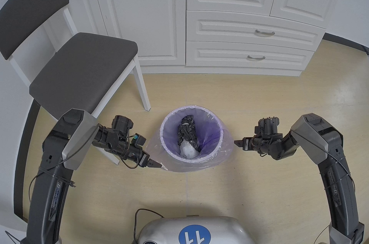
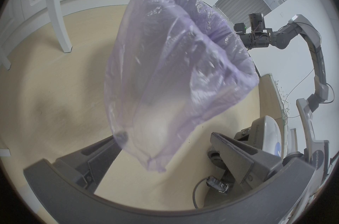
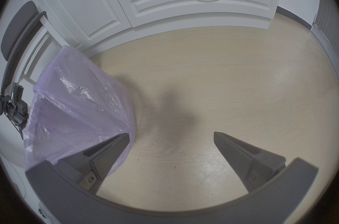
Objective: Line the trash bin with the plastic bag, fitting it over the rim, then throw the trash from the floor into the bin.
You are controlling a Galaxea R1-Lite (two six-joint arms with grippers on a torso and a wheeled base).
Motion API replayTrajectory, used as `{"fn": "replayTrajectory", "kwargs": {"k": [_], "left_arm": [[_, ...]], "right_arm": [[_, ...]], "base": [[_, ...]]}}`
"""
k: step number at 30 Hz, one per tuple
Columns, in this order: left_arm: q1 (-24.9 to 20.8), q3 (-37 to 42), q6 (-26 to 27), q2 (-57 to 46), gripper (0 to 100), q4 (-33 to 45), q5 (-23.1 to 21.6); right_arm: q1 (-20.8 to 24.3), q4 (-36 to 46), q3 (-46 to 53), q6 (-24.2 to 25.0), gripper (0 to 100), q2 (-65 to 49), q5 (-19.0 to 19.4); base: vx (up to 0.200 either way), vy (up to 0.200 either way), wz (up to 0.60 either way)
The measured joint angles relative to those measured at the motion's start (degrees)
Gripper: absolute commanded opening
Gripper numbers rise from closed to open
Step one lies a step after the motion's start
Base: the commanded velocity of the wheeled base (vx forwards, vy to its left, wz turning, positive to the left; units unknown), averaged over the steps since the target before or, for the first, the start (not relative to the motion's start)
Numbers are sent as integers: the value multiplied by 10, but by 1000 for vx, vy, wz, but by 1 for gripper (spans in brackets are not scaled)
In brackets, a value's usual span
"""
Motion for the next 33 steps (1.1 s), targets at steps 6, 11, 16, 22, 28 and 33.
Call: {"fn": "replayTrajectory", "kwargs": {"k": [6,11,16,22,28,33], "left_arm": [[7,114,0,-48,100,-78,0],[16,186,1,-91,100,-118,2],[23,208,-6,-119,100,-138,15],[23,196,-36,-125,100,-158,21],[15,126,-81,-93,100,-163,64],[10,49,-105,-52,100,-142,90]], "right_arm": [[0,0,10,-5,100,-7,2],[0,-1,20,-6,100,-15,3],[-3,-1,18,-5,100,-18,4],[-3,-1,16,-4,100,-19,4],[-3,-1,9,-4,100,-15,3],[-3,-1,6,-4,100,-10,3]], "base": [[0,0,0],[0,0,0],[0,0,0],[0,0,0],[0,0,0],[0,0,0]]}}
